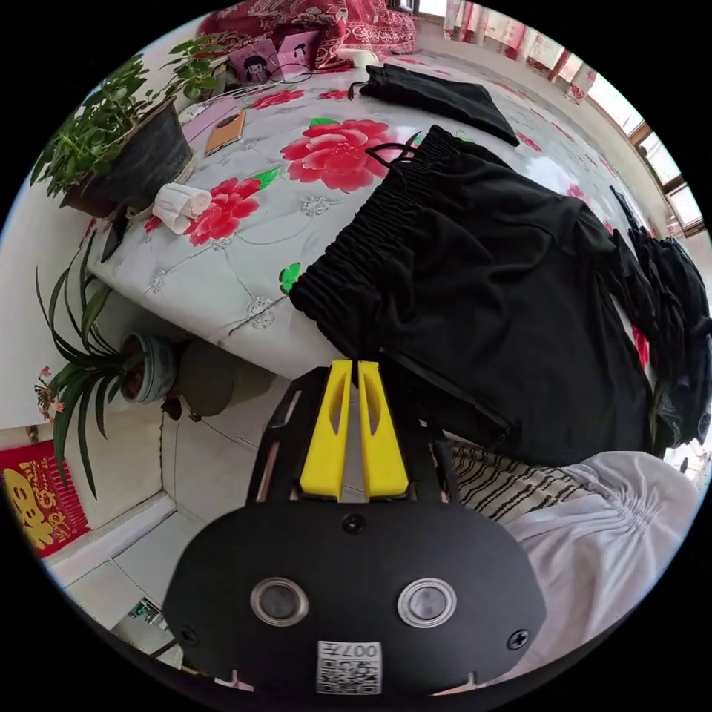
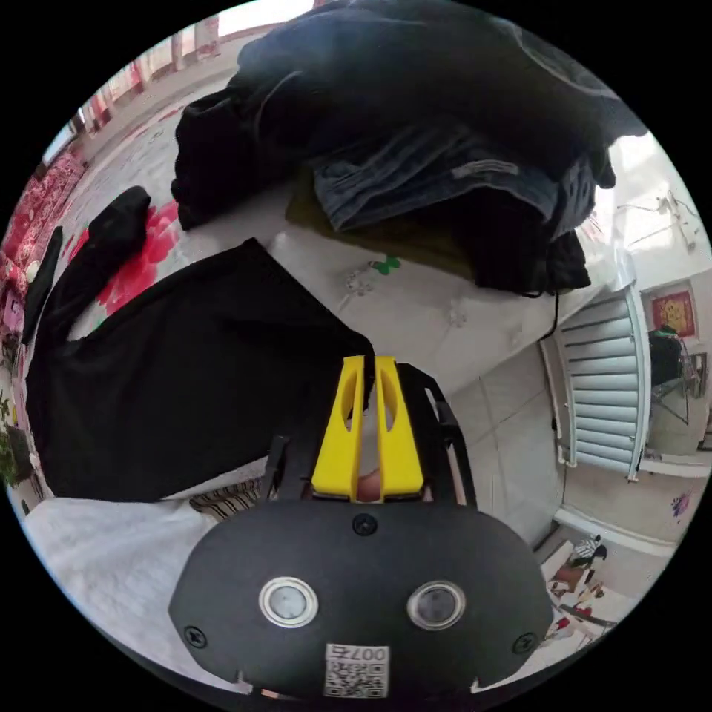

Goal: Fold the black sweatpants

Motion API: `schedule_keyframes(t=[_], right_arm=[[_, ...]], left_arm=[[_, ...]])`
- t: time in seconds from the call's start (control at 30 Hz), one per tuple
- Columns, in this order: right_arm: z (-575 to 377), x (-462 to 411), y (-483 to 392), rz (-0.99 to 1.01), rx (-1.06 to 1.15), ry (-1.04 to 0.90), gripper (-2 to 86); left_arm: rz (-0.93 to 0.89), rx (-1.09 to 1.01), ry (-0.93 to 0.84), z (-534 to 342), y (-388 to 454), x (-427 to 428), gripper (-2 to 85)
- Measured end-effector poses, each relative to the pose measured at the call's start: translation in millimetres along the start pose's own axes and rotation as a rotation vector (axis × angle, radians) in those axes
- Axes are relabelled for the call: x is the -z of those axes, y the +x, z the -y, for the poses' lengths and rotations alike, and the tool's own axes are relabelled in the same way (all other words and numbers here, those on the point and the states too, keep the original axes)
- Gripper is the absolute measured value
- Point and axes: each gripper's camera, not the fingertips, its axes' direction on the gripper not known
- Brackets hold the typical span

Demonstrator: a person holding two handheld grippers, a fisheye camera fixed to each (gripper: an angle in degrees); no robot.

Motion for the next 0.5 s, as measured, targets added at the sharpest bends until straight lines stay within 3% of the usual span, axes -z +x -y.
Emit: schedule_keyframes(t=[0.07, 0.2, 0.33, 0.5], right_arm=[[-13, 14, 62, -0.035, -0.252, 0.048, 2.2], [-24, 50, 82, 0.062, -0.295, 0.194, 4.1], [15, 70, 4, 0.215, -0.045, 0.256, 6.0], [83, 82, -151, 0.360, 0.365, 0.256, 8.1]], left_arm=[[-0.069, 0.029, 0.046, -15, -16, 14, -0.3], [-0.072, 0.180, 0.129, -35, -68, 53, 1.9], [-0.114, 0.201, 0.215, 5, -84, 84, 5.1], [-0.156, -0.023, 0.249, 134, -16, 82, 9.3]])
